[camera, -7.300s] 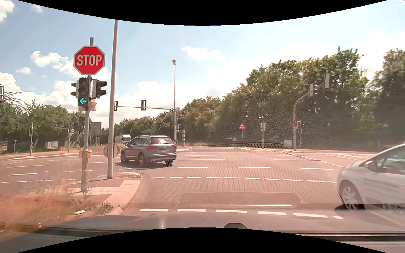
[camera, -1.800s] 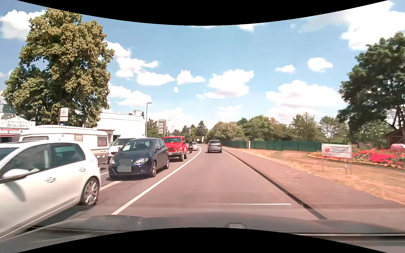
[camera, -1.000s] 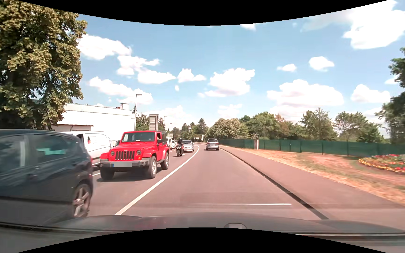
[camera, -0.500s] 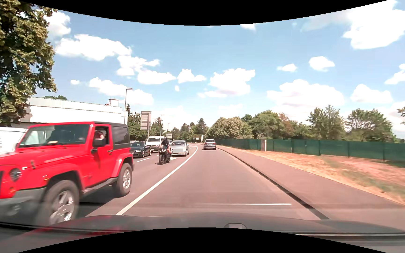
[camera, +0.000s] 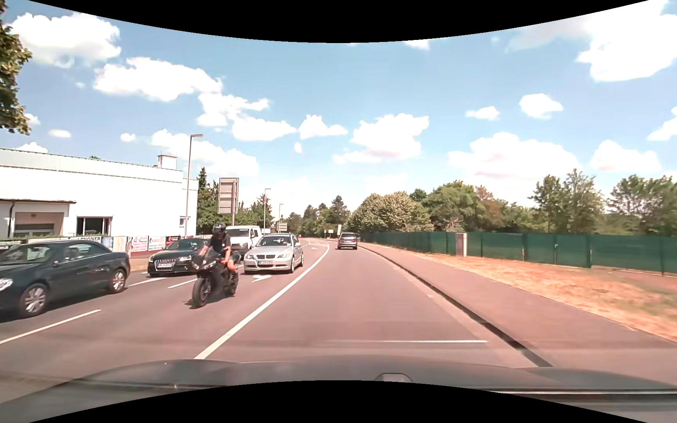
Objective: Follow the waypoints while adhering to traffic rules and regulations
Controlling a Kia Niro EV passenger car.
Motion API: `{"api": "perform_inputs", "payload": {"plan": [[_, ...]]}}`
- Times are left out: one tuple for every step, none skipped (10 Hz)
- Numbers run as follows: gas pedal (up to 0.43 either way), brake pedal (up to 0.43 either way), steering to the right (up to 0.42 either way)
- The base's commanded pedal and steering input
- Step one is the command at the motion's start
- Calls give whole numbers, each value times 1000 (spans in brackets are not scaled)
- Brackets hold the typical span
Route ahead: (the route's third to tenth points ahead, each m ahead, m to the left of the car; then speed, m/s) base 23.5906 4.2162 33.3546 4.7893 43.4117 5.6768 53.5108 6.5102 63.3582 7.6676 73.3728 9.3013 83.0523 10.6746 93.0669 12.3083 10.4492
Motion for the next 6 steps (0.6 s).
{"api": "perform_inputs", "payload": {"plan": [[177, 0, -10], [177, 0, -11], [177, 0, -11], [177, 0, -12], [177, 0, -14], [177, 0, -15]]}}
